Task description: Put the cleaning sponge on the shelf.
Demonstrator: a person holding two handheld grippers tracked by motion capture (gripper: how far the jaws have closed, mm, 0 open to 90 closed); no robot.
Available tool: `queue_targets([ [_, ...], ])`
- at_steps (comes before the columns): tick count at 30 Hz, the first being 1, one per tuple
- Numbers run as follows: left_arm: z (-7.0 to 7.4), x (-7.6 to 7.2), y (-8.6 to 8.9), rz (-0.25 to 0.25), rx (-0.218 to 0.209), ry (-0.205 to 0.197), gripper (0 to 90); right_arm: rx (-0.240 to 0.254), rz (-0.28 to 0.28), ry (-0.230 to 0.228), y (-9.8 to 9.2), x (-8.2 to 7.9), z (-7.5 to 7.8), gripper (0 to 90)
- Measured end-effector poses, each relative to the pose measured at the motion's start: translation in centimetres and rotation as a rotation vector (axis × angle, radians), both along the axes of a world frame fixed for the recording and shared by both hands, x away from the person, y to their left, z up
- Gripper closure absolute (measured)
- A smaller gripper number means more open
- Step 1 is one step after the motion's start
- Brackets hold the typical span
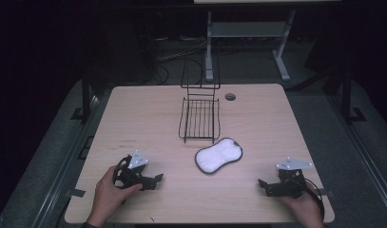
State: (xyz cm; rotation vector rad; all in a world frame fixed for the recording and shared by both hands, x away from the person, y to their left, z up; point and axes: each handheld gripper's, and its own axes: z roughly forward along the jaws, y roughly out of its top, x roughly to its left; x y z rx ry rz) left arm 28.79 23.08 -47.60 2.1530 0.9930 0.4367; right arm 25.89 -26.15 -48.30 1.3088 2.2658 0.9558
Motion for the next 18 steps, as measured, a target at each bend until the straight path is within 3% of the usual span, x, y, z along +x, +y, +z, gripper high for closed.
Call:
queue_targets([
  [4, 0.0, 0.0, 0.0, -0.001, 0.000, 0.000, 12.4, -0.002, 0.001, 0.002, 0.0, 0.0, 0.1, 5.1],
  [6, 0.0, 0.0, 0.0, -0.001, 0.000, 0.000, 12.3, -0.005, 0.003, 0.008, -0.1, 0.0, 0.3, 15.5],
  [7, 0.0, 0.0, 0.0, -0.001, 0.000, 0.000, 12.4, -0.005, 0.003, 0.008, -0.1, 0.0, 0.3, 15.5],
  [9, 0.0, 0.0, 0.0, -0.001, 0.000, 0.000, 12.4, 0.005, 0.009, 0.001, -0.2, -0.1, 0.8, 24.0],
  [12, 0.0, 0.0, 0.0, -0.001, 0.000, 0.000, 12.5, 0.024, 0.026, -0.006, -0.3, -0.2, 1.4, 40.7],
  [13, 0.0, 0.0, 0.0, 0.000, 0.000, 0.000, 12.5, 0.038, 0.040, -0.007, -0.3, -0.1, 1.9, 53.6],
  [15, 0.0, 0.0, 0.0, 0.000, 0.000, 0.000, 12.5, 0.049, 0.046, -0.010, -0.3, -0.1, 2.1, 58.2],
  [16, 0.0, 0.0, 0.0, 0.000, 0.000, 0.000, 12.5, 0.054, 0.063, -0.011, -0.2, 0.0, 2.6, 72.3],
  [18, 0.0, 0.0, 0.0, -0.001, 0.000, 0.000, 12.4, 0.058, 0.075, -0.009, -0.1, 0.3, 3.0, 83.6],
])
